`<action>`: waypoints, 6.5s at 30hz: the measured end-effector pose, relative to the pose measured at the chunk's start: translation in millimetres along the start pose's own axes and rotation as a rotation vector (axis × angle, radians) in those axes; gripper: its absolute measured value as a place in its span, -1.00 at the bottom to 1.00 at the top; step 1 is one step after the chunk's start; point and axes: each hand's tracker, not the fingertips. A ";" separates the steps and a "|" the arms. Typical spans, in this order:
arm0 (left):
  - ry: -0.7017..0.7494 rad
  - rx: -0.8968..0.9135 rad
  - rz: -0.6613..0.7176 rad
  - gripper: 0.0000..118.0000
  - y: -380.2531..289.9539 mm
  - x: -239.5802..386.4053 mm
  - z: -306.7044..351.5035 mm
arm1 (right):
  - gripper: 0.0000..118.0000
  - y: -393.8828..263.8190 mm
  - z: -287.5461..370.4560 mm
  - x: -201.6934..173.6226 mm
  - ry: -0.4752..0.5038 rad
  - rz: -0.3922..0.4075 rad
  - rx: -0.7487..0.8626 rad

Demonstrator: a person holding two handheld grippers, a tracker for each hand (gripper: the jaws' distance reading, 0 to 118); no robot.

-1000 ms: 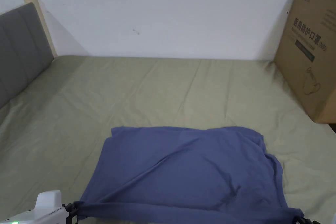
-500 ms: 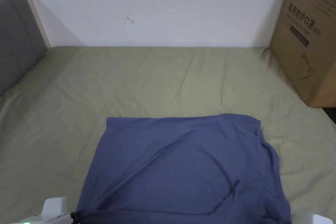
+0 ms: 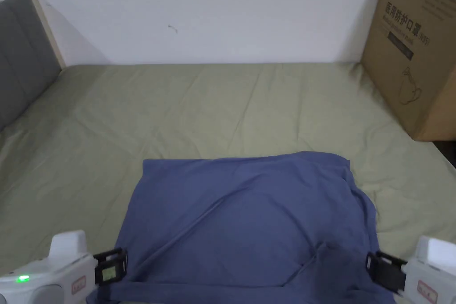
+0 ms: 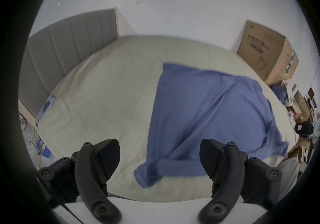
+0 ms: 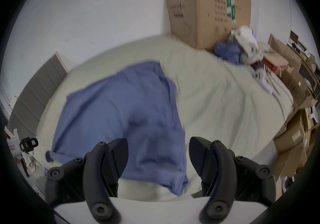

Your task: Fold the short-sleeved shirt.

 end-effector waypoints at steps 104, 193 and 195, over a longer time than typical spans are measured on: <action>-0.041 -0.018 0.099 -0.94 32.8 -17.7 -58.6 | -0.99 29.5 -54.1 -7.5 0.042 0.154 0.042; -0.014 -0.245 0.065 -0.88 0.5 -1.2 -128.8 | -0.08 28.9 -36.3 -20.7 -0.074 0.076 0.115; -0.009 -0.206 0.036 -0.88 4.7 1.0 -119.3 | 0.43 22.3 -60.4 -9.8 -0.098 0.061 0.017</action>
